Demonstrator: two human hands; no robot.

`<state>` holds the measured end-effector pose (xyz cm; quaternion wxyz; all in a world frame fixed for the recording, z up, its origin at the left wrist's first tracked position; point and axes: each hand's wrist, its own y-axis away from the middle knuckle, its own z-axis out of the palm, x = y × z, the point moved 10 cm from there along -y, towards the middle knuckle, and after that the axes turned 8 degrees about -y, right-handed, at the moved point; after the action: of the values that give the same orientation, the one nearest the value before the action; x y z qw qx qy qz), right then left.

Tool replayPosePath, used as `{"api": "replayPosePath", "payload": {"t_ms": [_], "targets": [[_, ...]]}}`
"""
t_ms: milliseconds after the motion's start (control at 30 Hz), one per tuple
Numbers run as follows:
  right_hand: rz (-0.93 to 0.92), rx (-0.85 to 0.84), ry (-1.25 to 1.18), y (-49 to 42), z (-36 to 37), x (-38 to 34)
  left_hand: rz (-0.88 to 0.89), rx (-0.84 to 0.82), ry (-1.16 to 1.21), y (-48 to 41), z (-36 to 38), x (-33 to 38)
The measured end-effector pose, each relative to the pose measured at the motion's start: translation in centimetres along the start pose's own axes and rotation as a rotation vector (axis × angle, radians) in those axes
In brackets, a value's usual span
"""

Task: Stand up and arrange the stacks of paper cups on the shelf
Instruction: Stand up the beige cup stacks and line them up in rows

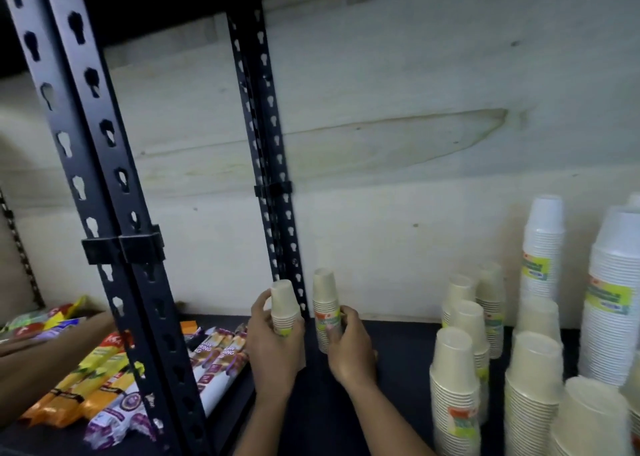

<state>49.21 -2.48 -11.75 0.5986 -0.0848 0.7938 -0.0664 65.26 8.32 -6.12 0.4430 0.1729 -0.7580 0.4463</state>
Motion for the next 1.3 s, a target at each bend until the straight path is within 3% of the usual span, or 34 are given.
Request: {"api": "replayPosePath", "payload": {"t_ms": [300, 433, 733, 967, 1067, 1300], "targets": [[0.049, -0.037, 0.069, 0.9, 0.7, -0.9, 0.016, -0.019, -0.030, 0.3, 0.2, -2.1], [0.019, -0.058, -0.019, 2.4, -0.4, -1.9, -0.024, -0.053, -0.018, 0.9, 0.3, -3.0], [-0.152, -0.135, -0.188, 9.4, -4.6, -5.6, -0.055, 0.128, 0.001, 5.1, -3.0, 0.2], [-0.320, -0.110, -0.215, 15.4, -9.5, -8.2, 0.000, -0.211, -0.076, 9.1, -0.4, 5.0], [-0.399, -0.017, -0.308, 17.9, -13.6, -8.7, 0.063, -0.395, -0.113, 12.5, 2.0, 7.3], [-0.629, 0.206, -0.314, 24.1, -23.3, -9.0, 0.091, -0.598, 0.019, 18.8, 6.5, 9.8]]}}
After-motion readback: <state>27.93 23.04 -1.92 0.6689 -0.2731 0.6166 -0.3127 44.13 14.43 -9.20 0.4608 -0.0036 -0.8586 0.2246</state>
